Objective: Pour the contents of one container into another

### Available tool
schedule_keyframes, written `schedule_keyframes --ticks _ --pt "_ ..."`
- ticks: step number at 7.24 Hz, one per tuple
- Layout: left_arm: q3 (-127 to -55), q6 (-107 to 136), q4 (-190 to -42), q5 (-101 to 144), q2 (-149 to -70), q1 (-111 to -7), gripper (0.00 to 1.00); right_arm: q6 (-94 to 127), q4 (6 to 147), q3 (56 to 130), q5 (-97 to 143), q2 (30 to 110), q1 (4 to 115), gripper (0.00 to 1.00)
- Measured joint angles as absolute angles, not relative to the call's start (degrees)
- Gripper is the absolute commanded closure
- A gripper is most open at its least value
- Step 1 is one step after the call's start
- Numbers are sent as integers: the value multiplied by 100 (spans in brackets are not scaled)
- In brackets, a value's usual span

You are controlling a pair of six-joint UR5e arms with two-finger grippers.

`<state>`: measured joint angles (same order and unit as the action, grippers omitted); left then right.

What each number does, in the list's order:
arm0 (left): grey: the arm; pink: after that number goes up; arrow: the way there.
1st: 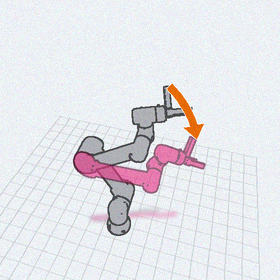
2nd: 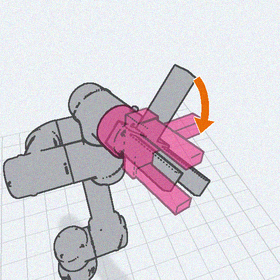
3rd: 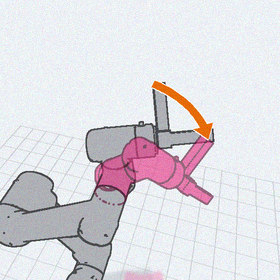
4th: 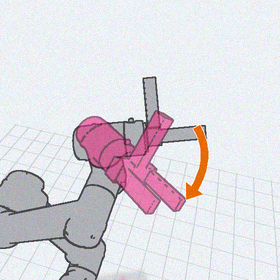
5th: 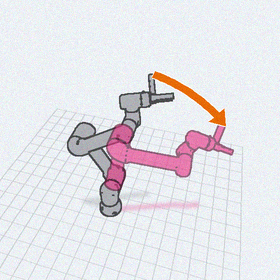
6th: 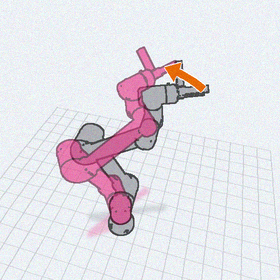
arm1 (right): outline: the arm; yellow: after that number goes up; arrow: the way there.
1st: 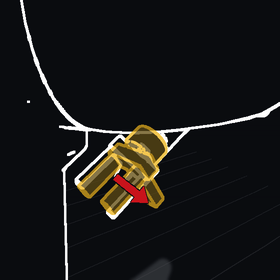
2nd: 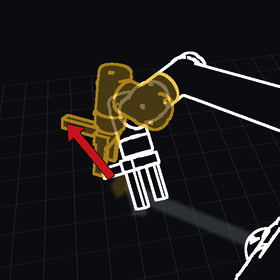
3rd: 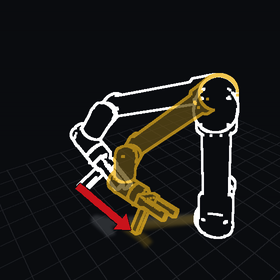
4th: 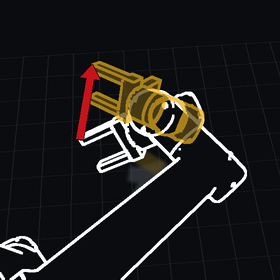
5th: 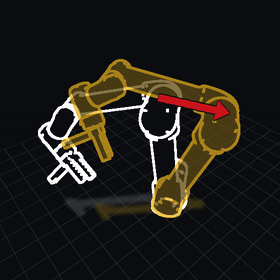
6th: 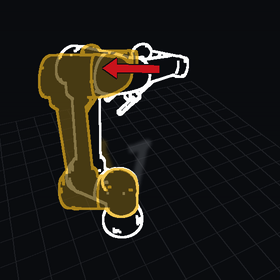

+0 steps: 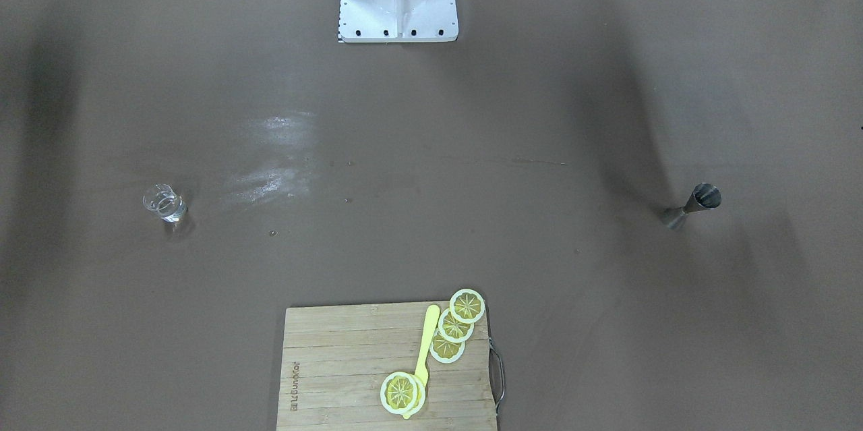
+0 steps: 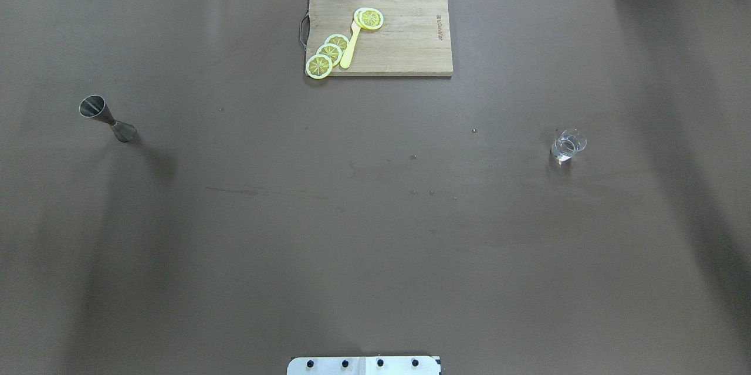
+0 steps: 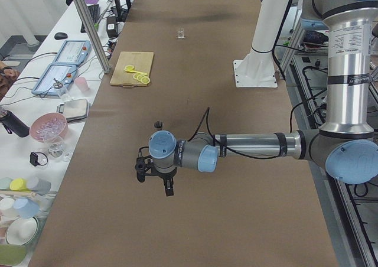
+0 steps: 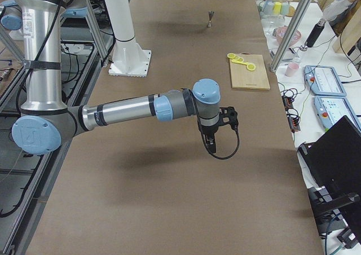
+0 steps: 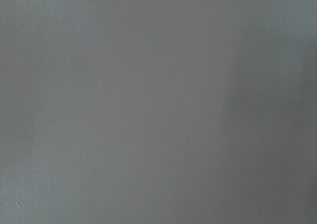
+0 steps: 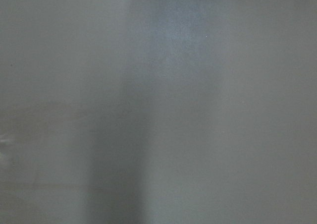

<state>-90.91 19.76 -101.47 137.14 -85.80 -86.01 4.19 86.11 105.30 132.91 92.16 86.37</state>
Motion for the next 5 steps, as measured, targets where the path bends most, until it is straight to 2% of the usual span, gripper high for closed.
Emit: schedule_keyframes --ticks 5 --pt "-9125 2455 -10105 13827 -8722 -8589 1 433 7951 10521 13662 9210 8543 0"
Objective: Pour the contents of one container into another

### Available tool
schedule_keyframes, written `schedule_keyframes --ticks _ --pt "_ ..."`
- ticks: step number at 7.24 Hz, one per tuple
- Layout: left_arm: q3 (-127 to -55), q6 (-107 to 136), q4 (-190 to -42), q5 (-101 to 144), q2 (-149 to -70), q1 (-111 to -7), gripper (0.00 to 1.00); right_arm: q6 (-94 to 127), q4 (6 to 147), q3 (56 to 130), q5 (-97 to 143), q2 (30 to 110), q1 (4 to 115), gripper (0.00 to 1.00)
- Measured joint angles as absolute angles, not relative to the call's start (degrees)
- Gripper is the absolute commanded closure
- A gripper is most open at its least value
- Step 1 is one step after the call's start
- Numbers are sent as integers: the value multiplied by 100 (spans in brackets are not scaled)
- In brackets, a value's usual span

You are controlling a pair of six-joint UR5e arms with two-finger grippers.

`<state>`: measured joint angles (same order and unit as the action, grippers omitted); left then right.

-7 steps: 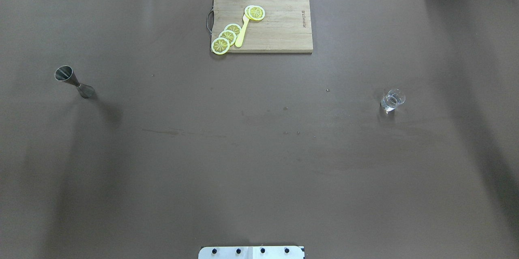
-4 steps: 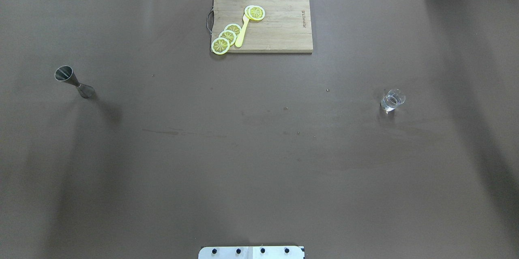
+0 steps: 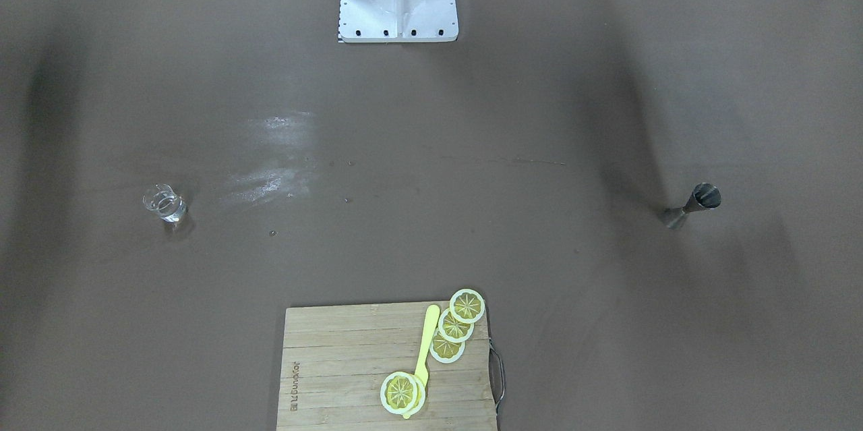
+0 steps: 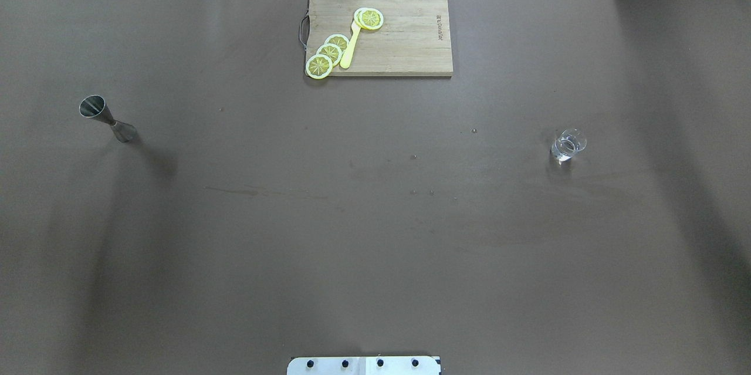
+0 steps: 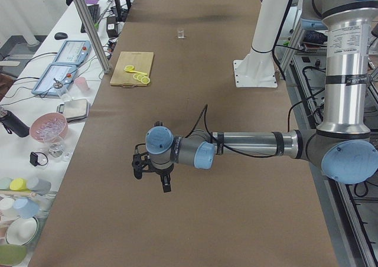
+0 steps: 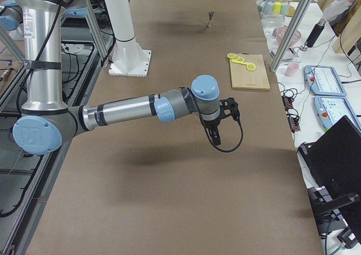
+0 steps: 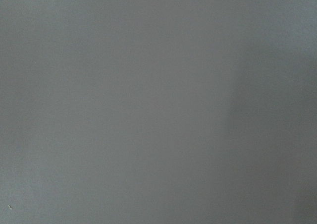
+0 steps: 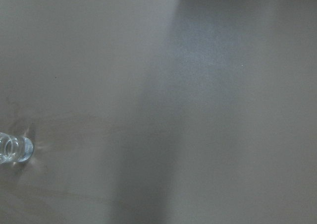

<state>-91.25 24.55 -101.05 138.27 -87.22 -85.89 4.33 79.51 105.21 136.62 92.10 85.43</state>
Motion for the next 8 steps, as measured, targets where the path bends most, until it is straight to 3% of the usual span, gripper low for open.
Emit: schedule_keyframes --ticks 3,8 --pt "-9285 3789 -9954 14387 -8953 -8570 1 436 7656 10505 13689 9148 8347 0" --pt "-10625 5070 -9487 13742 -8966 -7772 1 -215 6937 10578 13715 9273 8106 0"
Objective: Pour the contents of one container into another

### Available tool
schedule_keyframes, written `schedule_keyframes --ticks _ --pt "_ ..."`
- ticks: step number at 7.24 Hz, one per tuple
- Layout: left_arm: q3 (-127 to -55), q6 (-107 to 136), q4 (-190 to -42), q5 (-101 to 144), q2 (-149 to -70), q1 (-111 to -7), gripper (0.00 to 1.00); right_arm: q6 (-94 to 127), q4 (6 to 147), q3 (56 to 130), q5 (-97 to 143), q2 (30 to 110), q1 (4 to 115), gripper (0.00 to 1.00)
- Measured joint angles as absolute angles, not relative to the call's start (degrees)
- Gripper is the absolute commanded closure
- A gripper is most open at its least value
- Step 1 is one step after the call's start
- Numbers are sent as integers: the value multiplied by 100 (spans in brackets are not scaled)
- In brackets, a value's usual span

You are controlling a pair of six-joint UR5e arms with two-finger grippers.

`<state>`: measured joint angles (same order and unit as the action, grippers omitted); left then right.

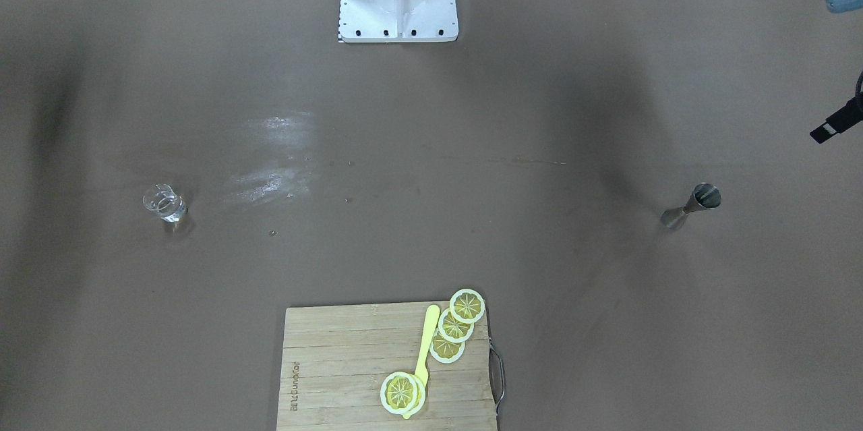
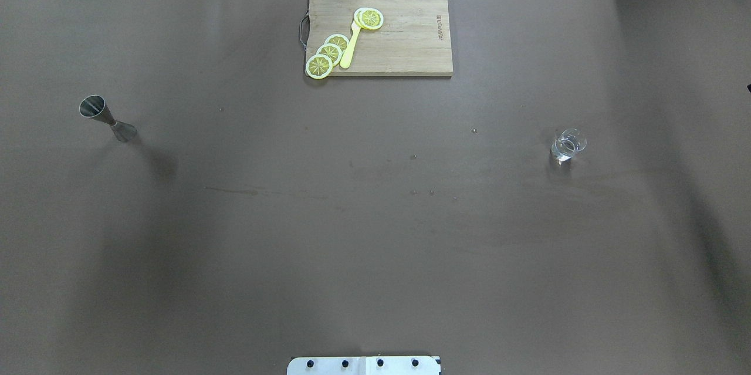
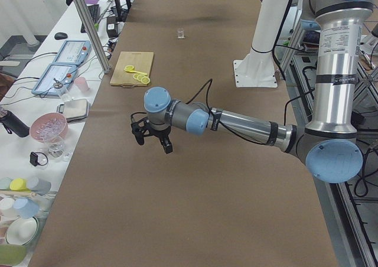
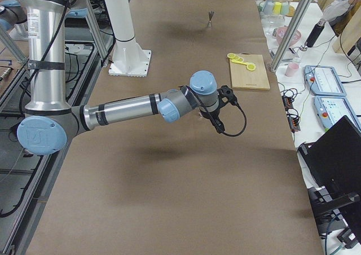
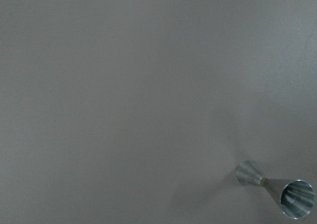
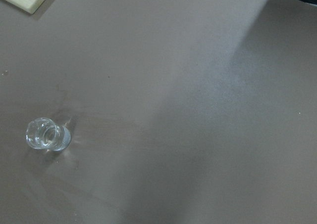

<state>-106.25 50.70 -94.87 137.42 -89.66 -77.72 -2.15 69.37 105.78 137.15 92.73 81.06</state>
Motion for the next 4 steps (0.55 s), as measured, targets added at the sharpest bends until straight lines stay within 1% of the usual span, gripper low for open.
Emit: schedule_keyframes --ticks 2,4 --pt "-10847 5370 -9384 13632 -8929 -7624 4 -434 6345 10640 13518 9442 7994 0" --pt "-10858 5825 -9382 13616 -8912 -7539 8 -437 5310 10629 13386 9709 7735 0"
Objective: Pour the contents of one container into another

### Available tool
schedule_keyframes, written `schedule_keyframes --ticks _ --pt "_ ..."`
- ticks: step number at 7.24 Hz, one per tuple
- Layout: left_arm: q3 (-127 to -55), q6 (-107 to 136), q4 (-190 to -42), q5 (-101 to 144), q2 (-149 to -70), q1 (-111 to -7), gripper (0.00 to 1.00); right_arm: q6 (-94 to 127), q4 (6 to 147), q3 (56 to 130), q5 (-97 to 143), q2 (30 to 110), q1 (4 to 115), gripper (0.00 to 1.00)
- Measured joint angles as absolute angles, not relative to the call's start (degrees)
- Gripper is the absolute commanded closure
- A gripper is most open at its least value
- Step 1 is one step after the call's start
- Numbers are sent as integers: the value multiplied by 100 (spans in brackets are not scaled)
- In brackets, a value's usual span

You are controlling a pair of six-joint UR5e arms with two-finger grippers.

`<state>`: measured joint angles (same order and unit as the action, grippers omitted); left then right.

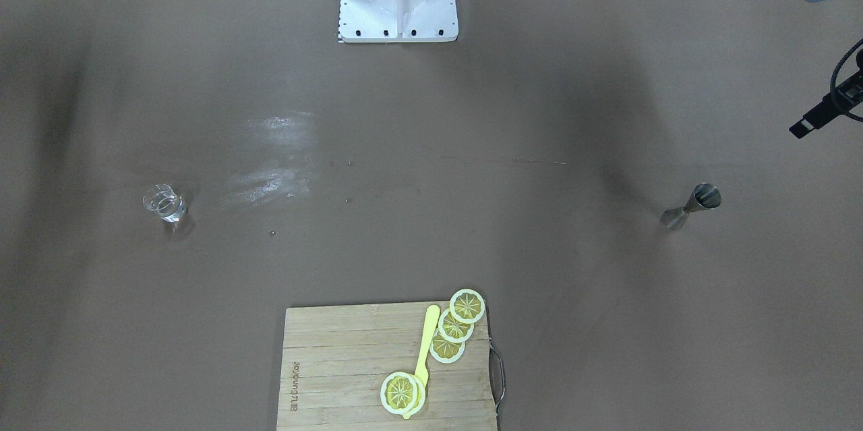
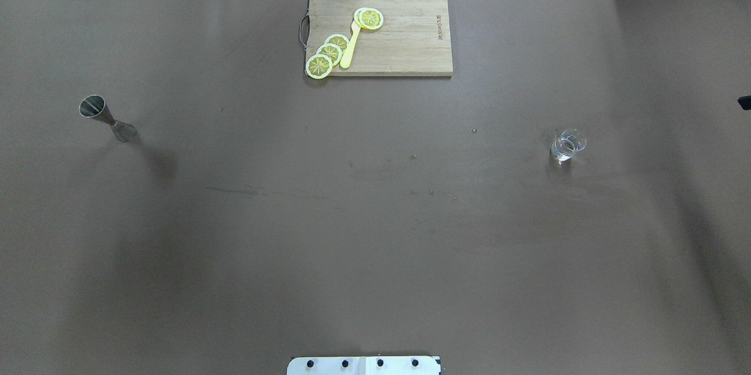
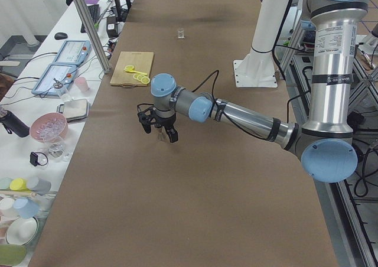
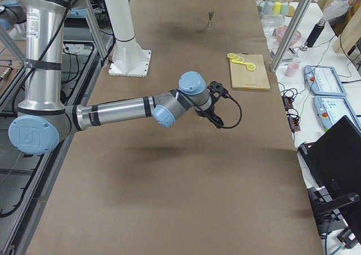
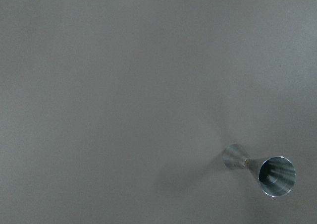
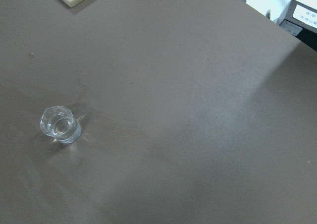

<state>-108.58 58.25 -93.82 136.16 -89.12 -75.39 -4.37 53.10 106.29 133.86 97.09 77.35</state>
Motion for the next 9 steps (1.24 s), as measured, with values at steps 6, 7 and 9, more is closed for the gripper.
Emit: schedule_keyframes --ticks 6,7,9 --pt "-11010 6966 -9417 13218 -8954 -7419 3 610 1040 9138 13097 9876 6765 0" --pt "-11199 7246 -9451 13096 -8967 -7252 3 657 394 8795 13133 9838 6663 0" --pt "-11669 7537 -9544 12247 -8920 -6627 3 682 -493 8127 13269 9495 6521 0"
